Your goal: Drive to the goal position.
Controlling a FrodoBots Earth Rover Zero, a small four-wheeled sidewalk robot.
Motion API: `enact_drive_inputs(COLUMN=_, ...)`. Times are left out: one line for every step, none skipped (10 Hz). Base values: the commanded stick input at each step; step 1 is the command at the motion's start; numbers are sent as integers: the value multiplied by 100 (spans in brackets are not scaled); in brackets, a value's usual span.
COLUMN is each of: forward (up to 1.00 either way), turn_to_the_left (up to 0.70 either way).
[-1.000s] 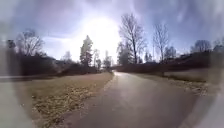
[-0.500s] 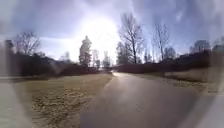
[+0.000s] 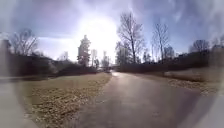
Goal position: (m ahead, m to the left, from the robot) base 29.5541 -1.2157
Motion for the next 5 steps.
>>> enact_drive_inputs(forward=85, turn_to_the_left=0)
enact_drive_inputs(forward=85, turn_to_the_left=0)
enact_drive_inputs(forward=85, turn_to_the_left=0)
enact_drive_inputs(forward=85, turn_to_the_left=0)
enact_drive_inputs(forward=85, turn_to_the_left=0)
